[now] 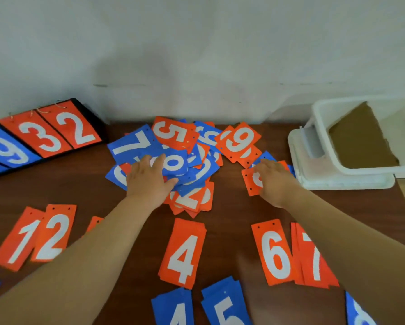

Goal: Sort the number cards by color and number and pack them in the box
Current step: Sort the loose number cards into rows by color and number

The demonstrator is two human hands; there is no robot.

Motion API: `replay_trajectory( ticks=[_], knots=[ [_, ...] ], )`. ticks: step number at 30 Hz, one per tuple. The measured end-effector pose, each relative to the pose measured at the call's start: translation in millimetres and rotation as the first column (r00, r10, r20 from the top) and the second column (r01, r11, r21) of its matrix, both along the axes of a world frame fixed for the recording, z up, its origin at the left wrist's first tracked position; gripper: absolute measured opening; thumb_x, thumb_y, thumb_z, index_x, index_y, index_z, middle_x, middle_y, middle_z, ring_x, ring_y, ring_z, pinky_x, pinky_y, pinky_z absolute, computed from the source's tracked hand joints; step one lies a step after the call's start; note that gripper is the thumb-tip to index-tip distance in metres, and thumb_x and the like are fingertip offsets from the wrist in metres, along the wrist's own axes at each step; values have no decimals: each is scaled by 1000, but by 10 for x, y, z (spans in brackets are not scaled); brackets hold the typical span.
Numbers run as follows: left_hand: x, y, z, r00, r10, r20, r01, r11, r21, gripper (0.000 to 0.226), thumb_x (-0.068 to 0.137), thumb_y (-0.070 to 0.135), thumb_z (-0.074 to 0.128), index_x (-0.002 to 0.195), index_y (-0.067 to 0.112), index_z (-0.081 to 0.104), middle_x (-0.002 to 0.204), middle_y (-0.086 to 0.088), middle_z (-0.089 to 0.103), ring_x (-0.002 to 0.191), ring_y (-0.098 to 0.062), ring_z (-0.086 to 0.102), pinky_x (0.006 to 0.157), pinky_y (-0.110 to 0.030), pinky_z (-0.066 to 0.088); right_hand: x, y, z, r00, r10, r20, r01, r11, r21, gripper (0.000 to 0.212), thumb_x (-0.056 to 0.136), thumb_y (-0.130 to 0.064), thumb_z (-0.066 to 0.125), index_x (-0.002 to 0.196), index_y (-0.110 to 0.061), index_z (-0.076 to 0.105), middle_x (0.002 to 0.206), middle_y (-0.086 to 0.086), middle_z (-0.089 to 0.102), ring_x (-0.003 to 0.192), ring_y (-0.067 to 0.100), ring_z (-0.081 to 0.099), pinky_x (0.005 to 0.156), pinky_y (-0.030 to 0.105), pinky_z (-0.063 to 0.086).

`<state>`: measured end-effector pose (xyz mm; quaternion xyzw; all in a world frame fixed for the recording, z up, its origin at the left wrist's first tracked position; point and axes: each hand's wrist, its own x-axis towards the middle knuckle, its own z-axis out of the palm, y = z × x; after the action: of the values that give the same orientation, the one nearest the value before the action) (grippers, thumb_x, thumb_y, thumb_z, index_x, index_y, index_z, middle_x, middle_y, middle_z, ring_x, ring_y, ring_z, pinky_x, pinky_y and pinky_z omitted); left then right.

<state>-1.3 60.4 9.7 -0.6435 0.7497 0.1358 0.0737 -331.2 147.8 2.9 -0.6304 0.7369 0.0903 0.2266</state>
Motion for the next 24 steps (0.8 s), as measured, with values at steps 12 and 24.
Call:
replay_trajectory(
  ticks=[12, 24],
  knots=[
    [71, -696, -171, 974, -178, 137, 177, 984, 18, 88, 76, 64, 77, 149, 33, 38, 137, -5, 50, 129, -32, 46, 103, -49, 43, -215, -352, 92, 973, 129, -193, -113, 989, 91, 57, 75, -50, 79, 123, -31, 56, 121, 4, 48, 104, 26, 52, 87, 40, 49],
    [84, -350, -87, 942, 53, -330, -73, 996, -50, 44, 94, 11, 69, 134, 23, 56, 131, -4, 53, 116, -23, 59, 82, -29, 49, -214, -170, 197, 991, -8, -130, 8, 1000, 1, 23, 93, -20, 64, 113, -32, 63, 110, 1, 64, 87, 21, 62, 72, 33, 51]
  ],
)
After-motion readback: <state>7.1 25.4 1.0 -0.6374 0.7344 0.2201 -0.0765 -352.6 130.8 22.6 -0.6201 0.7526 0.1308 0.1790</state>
